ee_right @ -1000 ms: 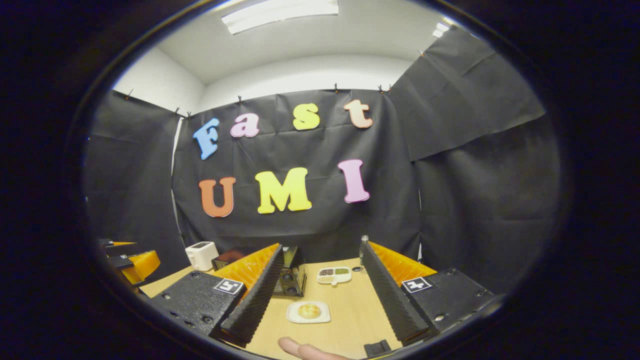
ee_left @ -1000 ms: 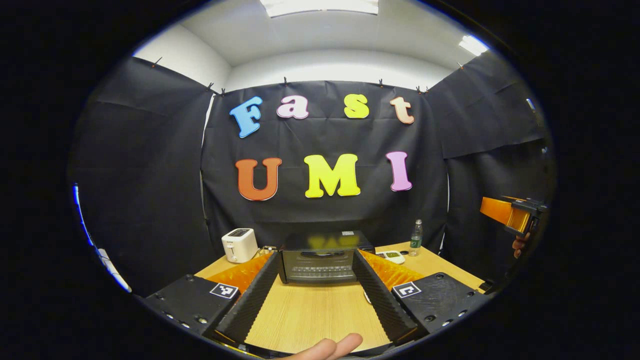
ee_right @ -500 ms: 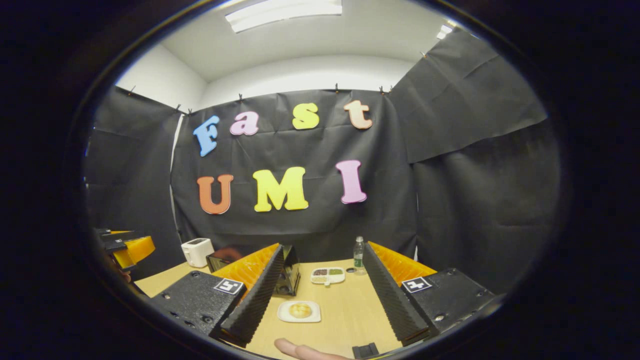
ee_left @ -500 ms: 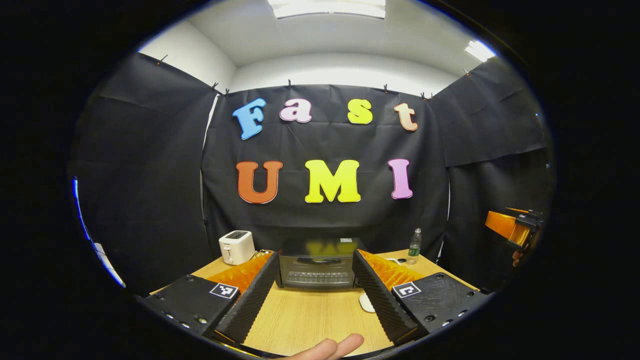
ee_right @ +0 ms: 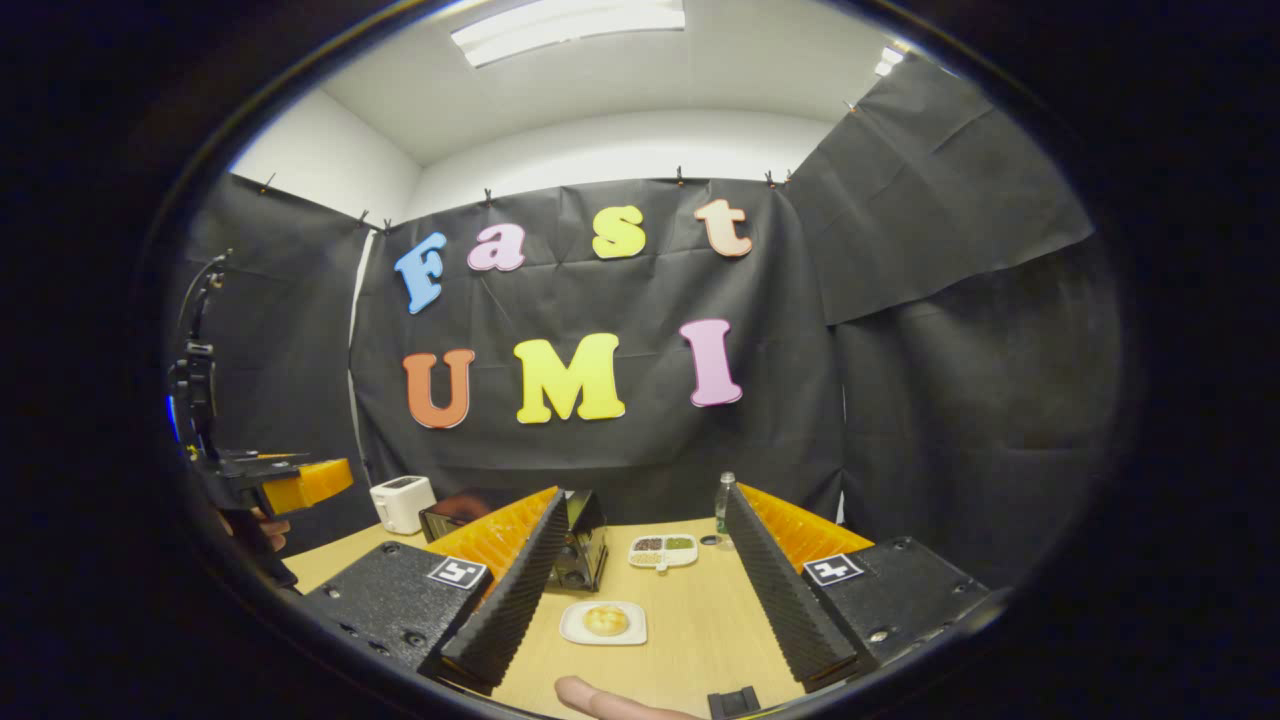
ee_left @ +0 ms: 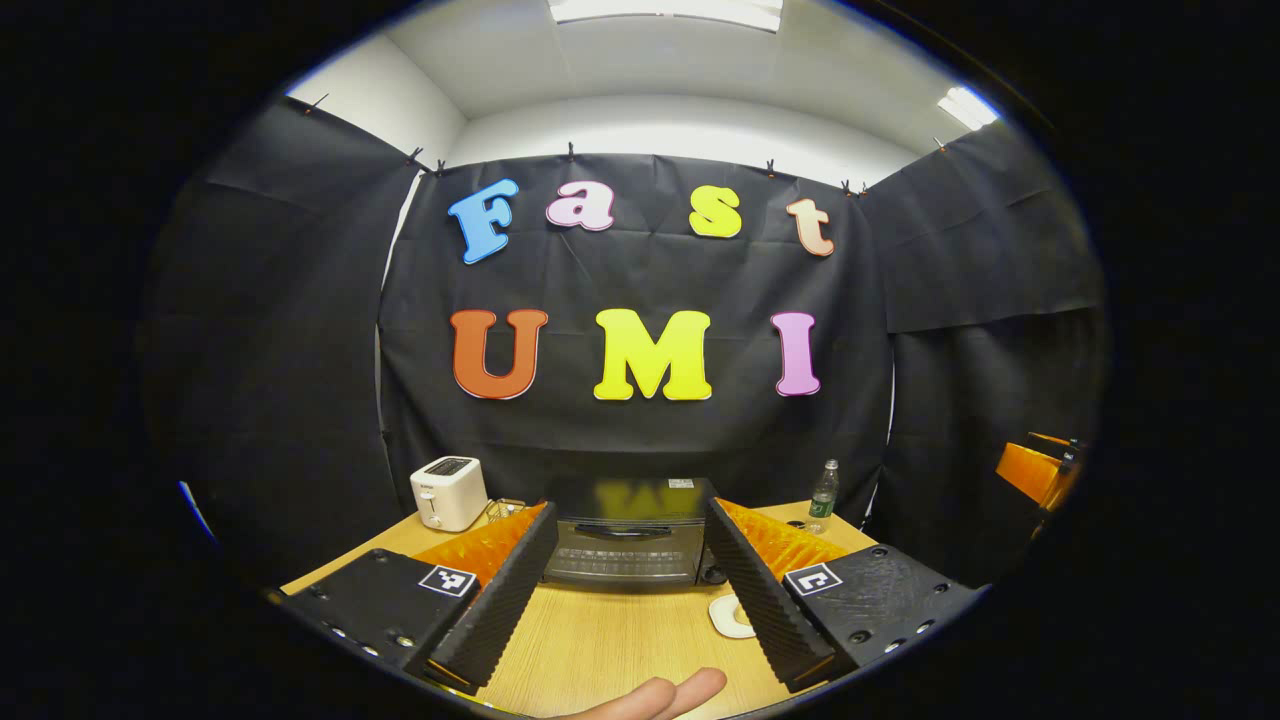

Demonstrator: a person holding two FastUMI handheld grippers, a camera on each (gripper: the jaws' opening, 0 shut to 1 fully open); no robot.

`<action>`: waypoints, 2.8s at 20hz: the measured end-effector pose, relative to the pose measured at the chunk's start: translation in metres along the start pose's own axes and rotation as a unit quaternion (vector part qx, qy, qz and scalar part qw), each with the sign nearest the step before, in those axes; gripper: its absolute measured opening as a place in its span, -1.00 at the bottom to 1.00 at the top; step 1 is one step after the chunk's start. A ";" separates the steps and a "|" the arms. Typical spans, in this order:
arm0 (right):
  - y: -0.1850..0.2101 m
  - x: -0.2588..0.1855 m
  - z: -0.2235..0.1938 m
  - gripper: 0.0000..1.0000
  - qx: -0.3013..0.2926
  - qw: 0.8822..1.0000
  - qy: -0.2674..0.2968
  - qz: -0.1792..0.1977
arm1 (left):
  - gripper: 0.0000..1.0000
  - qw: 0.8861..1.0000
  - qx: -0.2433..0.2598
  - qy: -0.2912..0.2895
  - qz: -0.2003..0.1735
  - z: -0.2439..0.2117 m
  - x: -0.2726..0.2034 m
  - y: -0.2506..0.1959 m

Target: Open the electric oven with the left hand, put the food in, and close the electric oven.

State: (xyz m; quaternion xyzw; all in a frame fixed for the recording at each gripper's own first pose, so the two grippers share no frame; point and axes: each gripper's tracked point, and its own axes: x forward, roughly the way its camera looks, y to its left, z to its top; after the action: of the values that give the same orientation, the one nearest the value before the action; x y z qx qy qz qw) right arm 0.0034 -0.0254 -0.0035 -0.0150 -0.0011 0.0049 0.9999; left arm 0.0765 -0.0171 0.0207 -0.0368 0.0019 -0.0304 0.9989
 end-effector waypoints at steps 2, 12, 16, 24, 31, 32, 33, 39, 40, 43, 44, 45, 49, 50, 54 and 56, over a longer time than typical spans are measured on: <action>-0.001 0.001 -0.002 0.93 -0.002 1.000 0.000 -0.001 | 0.91 1.000 -0.001 0.014 -0.013 -0.007 0.019 -0.004; -0.007 0.012 -0.022 0.93 -0.010 1.000 0.005 0.007 | 0.89 0.995 -0.011 0.091 -0.033 -0.069 0.147 -0.002; -0.006 0.022 -0.038 0.93 -0.003 1.000 0.018 0.012 | 0.88 0.990 0.001 0.136 -0.028 -0.107 0.191 0.003; -0.015 0.037 -0.052 0.93 -0.020 0.999 0.033 0.012 | 0.89 0.977 0.015 0.210 -0.017 -0.166 0.234 0.013; -0.028 0.034 -0.060 0.93 -0.006 0.999 0.036 0.000 | 0.95 0.974 0.014 0.227 -0.014 -0.171 0.226 0.016; -0.027 0.032 -0.061 0.93 -0.004 0.999 0.037 0.000 | 0.96 0.973 0.010 0.229 -0.011 -0.172 0.224 0.017; -0.025 0.030 -0.061 0.93 -0.004 0.999 0.039 0.003 | 0.96 0.973 0.011 0.232 -0.010 -0.173 0.220 0.016; -0.016 0.014 -0.058 0.93 -0.008 0.999 0.034 0.011 | 0.96 0.972 0.012 0.235 -0.014 -0.184 0.191 0.013; -0.012 0.011 -0.060 0.93 -0.006 0.999 0.036 0.013 | 0.96 0.970 0.011 0.244 -0.012 -0.189 0.182 0.014; -0.005 0.007 -0.062 0.93 -0.003 0.999 0.039 0.019 | 0.95 0.969 0.010 0.245 -0.011 -0.197 0.160 0.012; -0.003 0.006 -0.064 0.93 -0.004 0.999 0.040 0.020 | 0.96 0.969 0.008 0.246 -0.011 -0.200 0.153 0.011; 0.000 0.005 -0.064 0.93 -0.005 0.999 0.041 0.022 | 0.95 0.969 0.007 0.248 -0.010 -0.205 0.148 0.010; 0.008 0.005 -0.072 0.93 -0.005 0.998 0.048 0.027 | 0.94 0.970 0.013 0.242 -0.013 -0.220 0.128 0.010; 0.009 0.004 -0.076 0.93 -0.006 0.998 0.051 0.028 | 0.94 0.971 0.014 0.237 -0.013 -0.223 0.125 0.011; 0.008 0.007 -0.081 0.93 -0.006 0.998 0.057 0.025 | 0.94 0.974 0.008 0.228 -0.010 -0.237 0.109 0.011; 0.005 0.008 -0.084 0.93 -0.002 0.998 0.060 0.022 | 0.94 0.975 0.006 0.223 -0.009 -0.245 0.103 0.011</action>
State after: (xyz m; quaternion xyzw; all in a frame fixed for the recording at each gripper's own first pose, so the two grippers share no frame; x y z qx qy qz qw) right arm 0.0116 -0.0224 -0.0874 -0.0175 0.0590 0.0264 0.9978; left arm 0.1789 -0.0307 -0.2243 -0.0229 0.2241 -0.0470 0.9732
